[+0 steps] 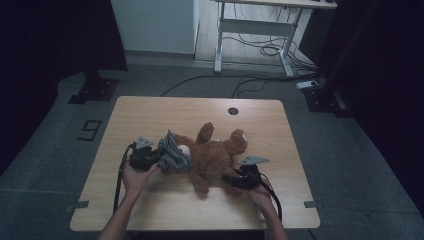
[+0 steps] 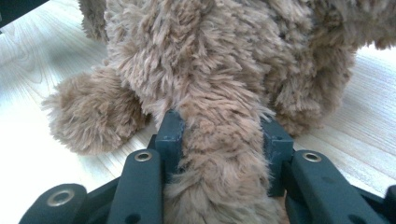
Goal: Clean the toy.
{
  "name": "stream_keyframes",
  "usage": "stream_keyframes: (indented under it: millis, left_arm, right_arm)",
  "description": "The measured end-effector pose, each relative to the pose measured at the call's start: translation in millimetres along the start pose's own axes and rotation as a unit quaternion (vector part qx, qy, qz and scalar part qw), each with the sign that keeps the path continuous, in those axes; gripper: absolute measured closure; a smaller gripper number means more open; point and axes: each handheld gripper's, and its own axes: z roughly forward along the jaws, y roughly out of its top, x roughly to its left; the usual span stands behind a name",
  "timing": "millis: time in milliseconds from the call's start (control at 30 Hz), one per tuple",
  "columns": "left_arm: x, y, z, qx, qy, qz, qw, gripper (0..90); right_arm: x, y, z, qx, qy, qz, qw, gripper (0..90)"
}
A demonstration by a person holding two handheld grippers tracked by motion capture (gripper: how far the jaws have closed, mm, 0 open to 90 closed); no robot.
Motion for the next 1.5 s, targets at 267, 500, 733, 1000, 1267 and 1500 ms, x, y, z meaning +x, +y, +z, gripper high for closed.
stream_keyframes:
  millis: [267, 500, 733, 1000, 1267, 1500]
  left_arm:
    - [12.4, -8.5, 2.1, 0.018, 0.008, -0.023, 0.9995, 80.1]
    - [13.1, -12.4, 6.7, 0.037, 0.038, 0.000, 0.9986, 80.1]
    - [22.8, -17.1, 8.4, 0.036, 0.014, -0.029, 0.9988, 80.1]
    - [2.5, 17.4, -26.5, -0.036, -0.030, -0.029, 0.9985, 79.9]
    - [-81.1, 57.5, -30.6, -0.067, -0.077, 0.075, 0.9919, 79.8]
    - [-128.0, 70.3, 6.9, -0.040, -0.104, 0.102, 0.9885, 79.6]
  right_arm:
    - [-2.0, -0.8, 0.3, -0.002, 0.005, 0.005, 1.0000, 61.1]
    - [-1.8, -1.3, 0.8, -0.004, 0.003, 0.008, 1.0000, 61.0]
    - [-1.0, -0.6, 0.1, 0.000, 0.000, 0.005, 1.0000, 61.2]
    - [-0.3, 0.2, 0.4, -0.003, -0.002, 0.001, 1.0000, 62.0]
    - [0.2, 0.0, -0.1, -0.004, -0.003, 0.001, 1.0000, 62.0]
    - [-1.6, -0.3, -0.5, -0.004, 0.002, 0.002, 1.0000, 61.9]
